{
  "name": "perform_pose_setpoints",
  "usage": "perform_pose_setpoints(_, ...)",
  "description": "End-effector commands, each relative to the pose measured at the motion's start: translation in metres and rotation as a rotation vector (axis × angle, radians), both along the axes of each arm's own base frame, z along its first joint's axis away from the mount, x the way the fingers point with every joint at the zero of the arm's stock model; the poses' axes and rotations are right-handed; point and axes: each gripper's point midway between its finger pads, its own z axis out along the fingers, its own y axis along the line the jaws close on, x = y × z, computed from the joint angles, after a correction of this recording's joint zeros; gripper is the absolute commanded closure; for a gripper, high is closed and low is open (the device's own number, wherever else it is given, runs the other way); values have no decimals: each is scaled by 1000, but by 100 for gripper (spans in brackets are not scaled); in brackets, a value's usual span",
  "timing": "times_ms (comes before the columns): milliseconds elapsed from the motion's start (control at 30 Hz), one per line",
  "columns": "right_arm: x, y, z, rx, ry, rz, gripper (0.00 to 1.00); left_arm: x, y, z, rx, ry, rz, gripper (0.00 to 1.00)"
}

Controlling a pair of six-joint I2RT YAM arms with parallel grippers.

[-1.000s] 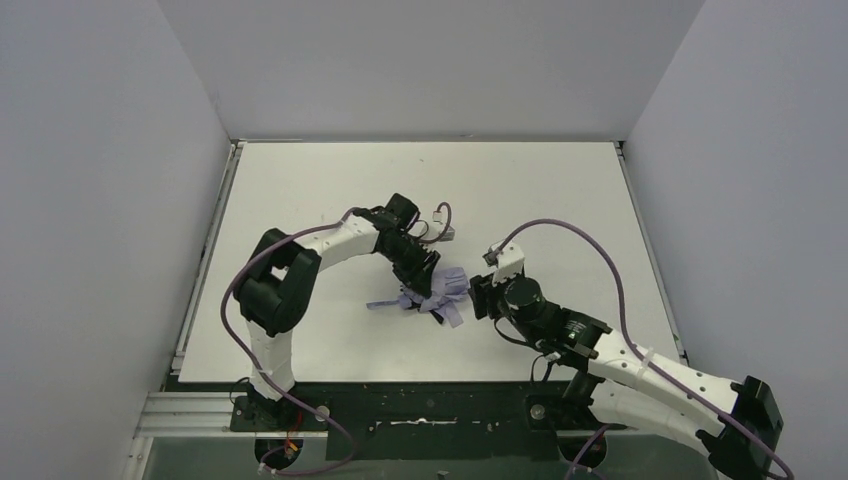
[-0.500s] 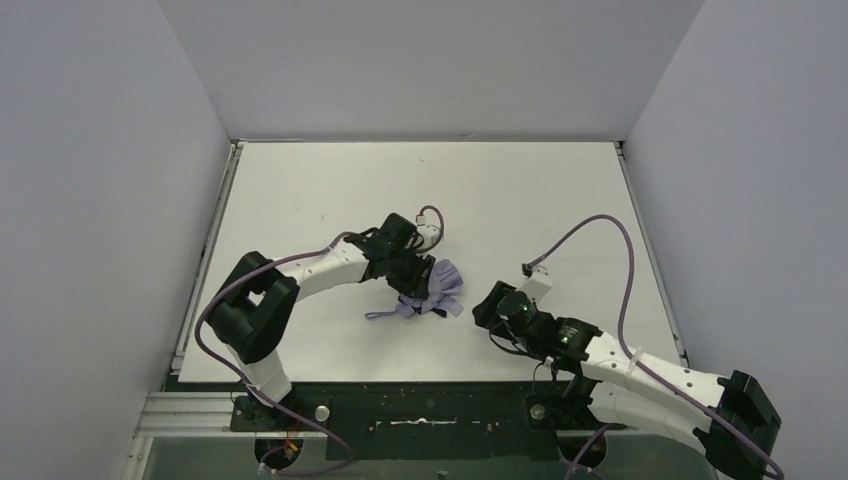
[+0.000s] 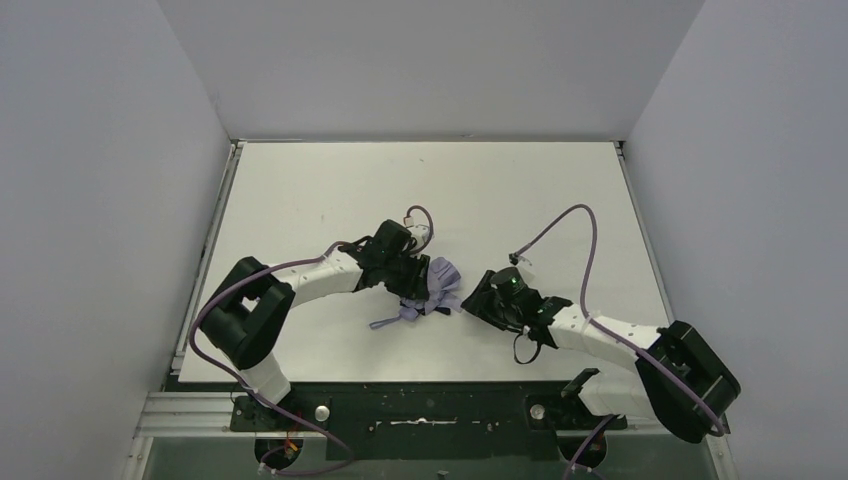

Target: Put away the umbrella

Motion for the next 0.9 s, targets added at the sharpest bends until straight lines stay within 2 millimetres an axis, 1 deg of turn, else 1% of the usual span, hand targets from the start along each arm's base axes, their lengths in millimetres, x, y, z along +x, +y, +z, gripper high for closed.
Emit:
perform_pose_setpoints(0,23,22,20,60,-73,54,54,-4,11,-10,47,10,28,100)
perform_pose_setpoints(100,29,18,12,24,-65,80,57,-5,11,-10,48,10,20,100)
perform_pose_setpoints(200,29,13,1,-10,-28,106,58,-5,9,-10,45,11,13,100)
perform_pose_setpoints(267,29,11,-7,-8,-1,123,59,-5,9,-10,47,9,11,100)
perform_pose_setpoints(333,30,13,-11,17,8,142,61,-5,9,-10,53,8,8,100)
perform_pose_setpoints(433,31,19,-13,28,-1,216,61,-6,9,-10,53,9,4,100)
perform_pose_setpoints(633,33,12,-21,-65,-24,297,61,-6,7,-9,51,9,-3,100)
perform_pose_setpoints(767,28,20,-22,-29,-4,340,61,-7,6,-10,54,10,-10,100)
perform_pose_setpoints(867,24,24,-23,3,15,339,61,-8,5,-11,54,13,-12,100)
